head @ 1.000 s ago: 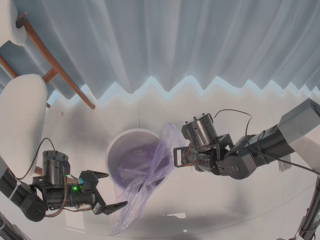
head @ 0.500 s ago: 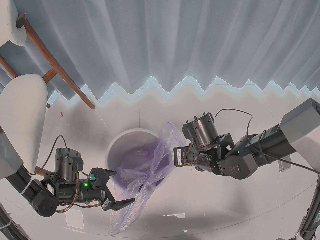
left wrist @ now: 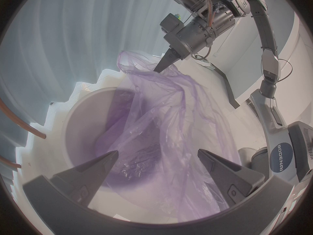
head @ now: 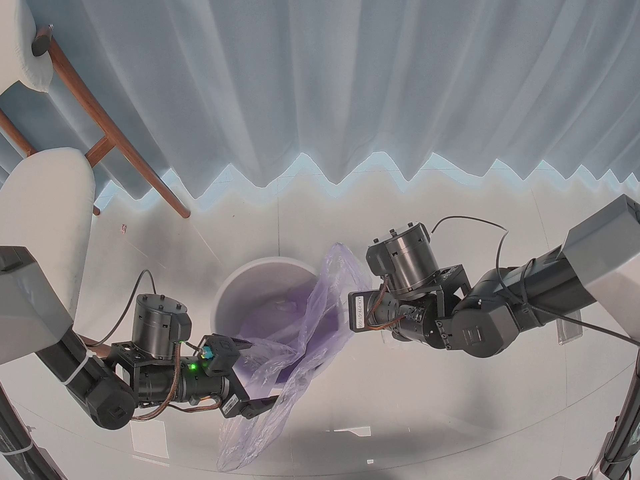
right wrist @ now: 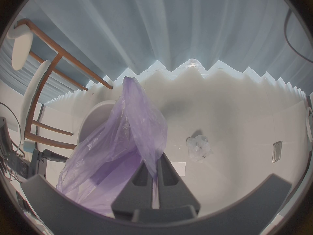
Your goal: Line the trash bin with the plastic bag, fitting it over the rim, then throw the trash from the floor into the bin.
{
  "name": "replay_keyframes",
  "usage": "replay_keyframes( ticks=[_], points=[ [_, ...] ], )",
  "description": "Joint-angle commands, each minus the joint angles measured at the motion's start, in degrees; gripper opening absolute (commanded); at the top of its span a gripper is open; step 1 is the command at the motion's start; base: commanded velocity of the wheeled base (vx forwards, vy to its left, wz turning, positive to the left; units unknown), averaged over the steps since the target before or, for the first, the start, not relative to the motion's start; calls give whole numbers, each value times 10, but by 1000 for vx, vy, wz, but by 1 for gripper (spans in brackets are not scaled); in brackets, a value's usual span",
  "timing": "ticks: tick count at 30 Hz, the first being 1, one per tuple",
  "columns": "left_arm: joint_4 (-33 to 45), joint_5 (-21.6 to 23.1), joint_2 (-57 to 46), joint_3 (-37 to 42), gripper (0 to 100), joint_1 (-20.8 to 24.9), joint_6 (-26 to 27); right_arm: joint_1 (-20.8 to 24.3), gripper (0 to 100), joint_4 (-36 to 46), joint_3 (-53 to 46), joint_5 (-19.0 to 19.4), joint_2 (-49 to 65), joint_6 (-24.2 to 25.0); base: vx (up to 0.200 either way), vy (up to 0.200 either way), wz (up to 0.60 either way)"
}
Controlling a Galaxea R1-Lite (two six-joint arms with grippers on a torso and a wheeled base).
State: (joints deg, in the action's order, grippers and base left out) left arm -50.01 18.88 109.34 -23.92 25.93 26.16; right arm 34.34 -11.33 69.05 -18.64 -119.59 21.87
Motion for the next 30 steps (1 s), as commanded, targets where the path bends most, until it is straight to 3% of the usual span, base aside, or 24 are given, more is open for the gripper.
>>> replay_keyframes(
  ticks=[1, 7, 8, 19, 30],
  points=[
    [0, 0, 22, -13, 100, 0, -1, 0, 0, 0, -1, 0, 5, 0, 0, 0, 0],
    [0, 1, 21, -12, 100, -1, 1, 0, 0, 0, -7, 0, 7, 0, 0, 0, 0],
    [0, 2, 21, -12, 0, -1, 1, 0, 0, -1, -7, 0, 6, 1, 0, 0, 0],
    [0, 2, 9, -5, 0, -7, -5, -3, 0, -1, -7, 0, 6, 0, 0, 0, 0],
    [0, 5, -23, 9, 0, -55, -5, -4, 0, -1, -30, 0, 24, -4, 0, 0, 0]
  ],
)
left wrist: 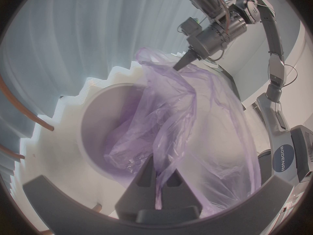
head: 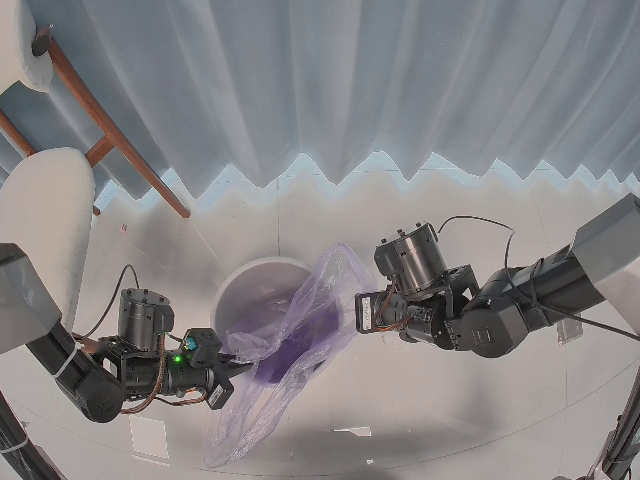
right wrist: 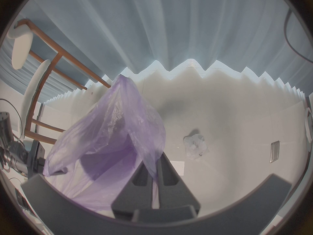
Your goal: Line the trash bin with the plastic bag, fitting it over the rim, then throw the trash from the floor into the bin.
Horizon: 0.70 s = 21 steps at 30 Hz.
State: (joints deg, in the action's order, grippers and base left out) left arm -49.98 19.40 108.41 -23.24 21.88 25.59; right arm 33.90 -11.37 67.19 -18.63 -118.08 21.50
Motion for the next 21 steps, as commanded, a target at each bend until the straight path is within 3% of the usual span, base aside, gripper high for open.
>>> replay_keyframes(
  ticks=[1, 21],
  points=[
    [0, 0, -15, 3, 0, -16, 0, 0, 0, -1, -13, 0, 10, -1, 0, 0, 0],
    [1, -8, -84, 35, 0, -31, -21, 5, 0, -1, -53, 16, 43, -1, 0, 0, 0]
  ],
)
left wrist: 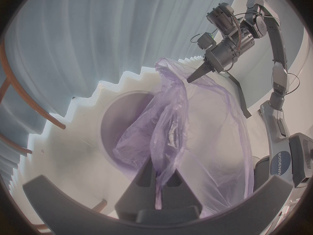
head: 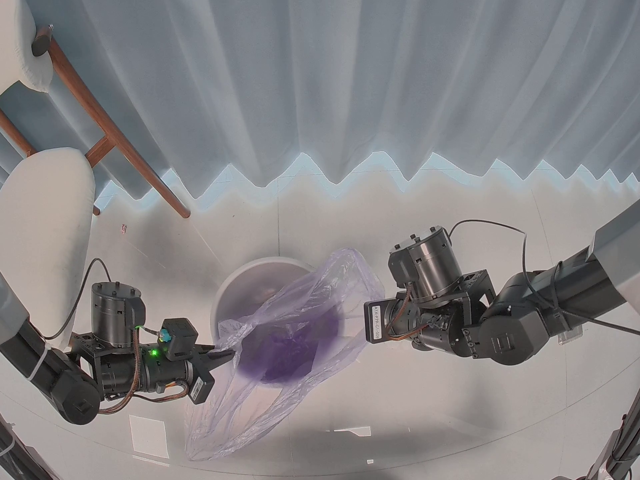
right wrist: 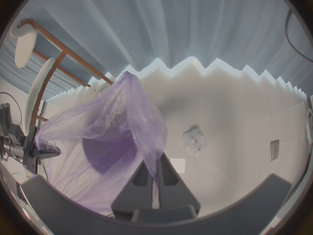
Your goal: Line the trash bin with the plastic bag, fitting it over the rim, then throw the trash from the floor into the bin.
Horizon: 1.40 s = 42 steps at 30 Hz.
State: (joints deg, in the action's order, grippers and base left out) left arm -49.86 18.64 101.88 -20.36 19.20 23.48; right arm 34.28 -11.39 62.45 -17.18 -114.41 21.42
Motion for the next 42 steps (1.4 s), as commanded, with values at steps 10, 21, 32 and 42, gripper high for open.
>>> replay_keyframes(
  ticks=[10, 21, 32, 42],
  points=[
    [-1, 7, -24, 25, 0, -7, 6, 11, 0, 0, -28, 0, 29, 5, 0, 0, 0],
    [0, 9, -51, 25, 0, 15, -100, 14, 0, -1, -77, 0, 77, 5, 0, 0, 0],
    [0, 22, -57, 26, 0, 8, -133, 20, 0, -1, -98, 3, 90, 7, 0, 0, 0],
    [1, 24, -80, 28, 0, 18, -257, 23, 0, -2, -108, 6, 95, 7, 0, 0, 0]
  ],
)
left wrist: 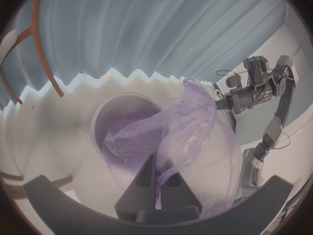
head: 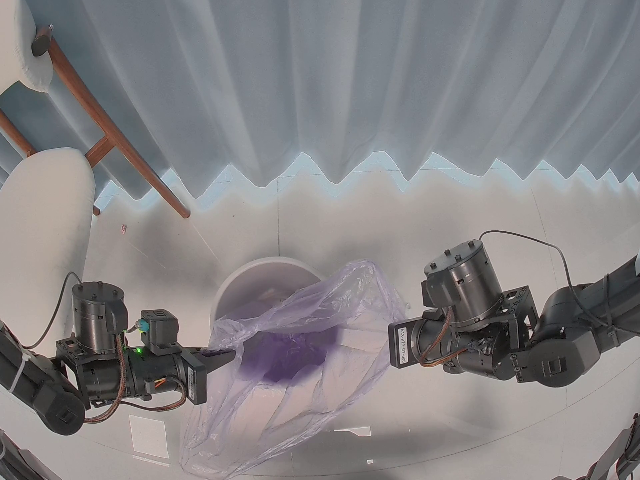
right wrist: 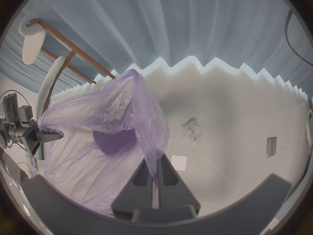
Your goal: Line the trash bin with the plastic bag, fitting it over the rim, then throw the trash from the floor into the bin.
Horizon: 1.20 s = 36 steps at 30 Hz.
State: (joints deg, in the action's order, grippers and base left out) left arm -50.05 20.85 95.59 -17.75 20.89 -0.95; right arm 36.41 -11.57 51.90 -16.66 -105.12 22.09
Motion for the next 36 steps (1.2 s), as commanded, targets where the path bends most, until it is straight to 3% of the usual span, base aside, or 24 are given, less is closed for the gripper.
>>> replay_keyframes(
  ticks=[1, 8, 13, 22, 36],
  points=[
    [3, 2, -17, 3, 0, 0, -21, 1, 0, -5, -3, 4, 2, 1, 0, 0, 0],
    [-3, -10, -15, 18, 0, -2, -30, 0, 0, -8, 0, 10, -6, 1, 0, 0, 0],
    [-4, -48, -15, 7, 0, -7, -32, 0, 0, -8, 6, 10, -12, 1, 0, 0, 0],
    [6, -56, 20, -87, 0, -21, -35, -5, 0, -45, 35, 19, -40, 11, 0, 0, 0],
    [7, -80, 110, -190, 0, -58, -35, -44, 0, -22, 193, 32, -127, 6, 0, 0, 0]
  ],
)
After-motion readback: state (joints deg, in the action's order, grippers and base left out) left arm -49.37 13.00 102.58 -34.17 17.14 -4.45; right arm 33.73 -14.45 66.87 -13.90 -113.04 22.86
